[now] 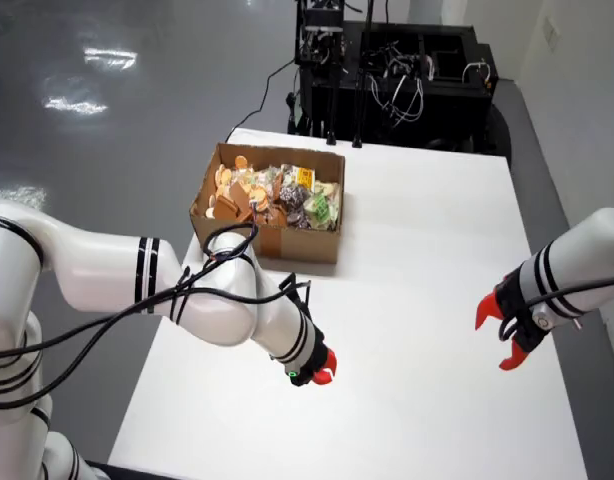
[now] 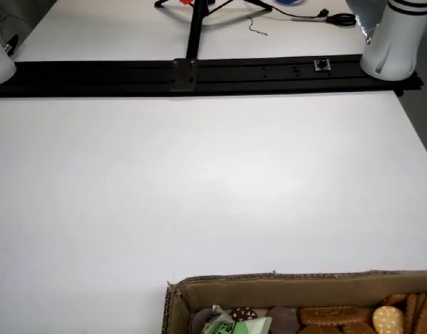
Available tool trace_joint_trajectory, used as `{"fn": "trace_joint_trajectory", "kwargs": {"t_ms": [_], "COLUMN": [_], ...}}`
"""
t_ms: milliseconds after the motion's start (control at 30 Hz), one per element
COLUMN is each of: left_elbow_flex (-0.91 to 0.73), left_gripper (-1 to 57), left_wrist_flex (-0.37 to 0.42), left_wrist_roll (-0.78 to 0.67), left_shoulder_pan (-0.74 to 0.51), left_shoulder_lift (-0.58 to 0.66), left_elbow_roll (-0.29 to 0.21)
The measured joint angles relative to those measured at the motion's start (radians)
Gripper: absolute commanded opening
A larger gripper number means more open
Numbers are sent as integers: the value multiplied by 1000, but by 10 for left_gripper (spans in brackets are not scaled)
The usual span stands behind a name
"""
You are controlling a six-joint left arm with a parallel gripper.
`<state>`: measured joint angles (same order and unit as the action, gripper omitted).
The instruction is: Grasp a snack and put it in the bin.
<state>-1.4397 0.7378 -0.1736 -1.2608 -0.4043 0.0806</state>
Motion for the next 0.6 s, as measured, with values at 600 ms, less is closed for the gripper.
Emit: {"fn": "trace_joint_trajectory", "kwargs": {"t_ms": [600], "left_elbow_flex": [2], "left_gripper": [45], "left_wrist_flex": [102], "left_wrist_roll": [10], "left_shoulder_pan": [-10], "left_shoulder_lift": [58], "left_elbow_roll": [-6]}}
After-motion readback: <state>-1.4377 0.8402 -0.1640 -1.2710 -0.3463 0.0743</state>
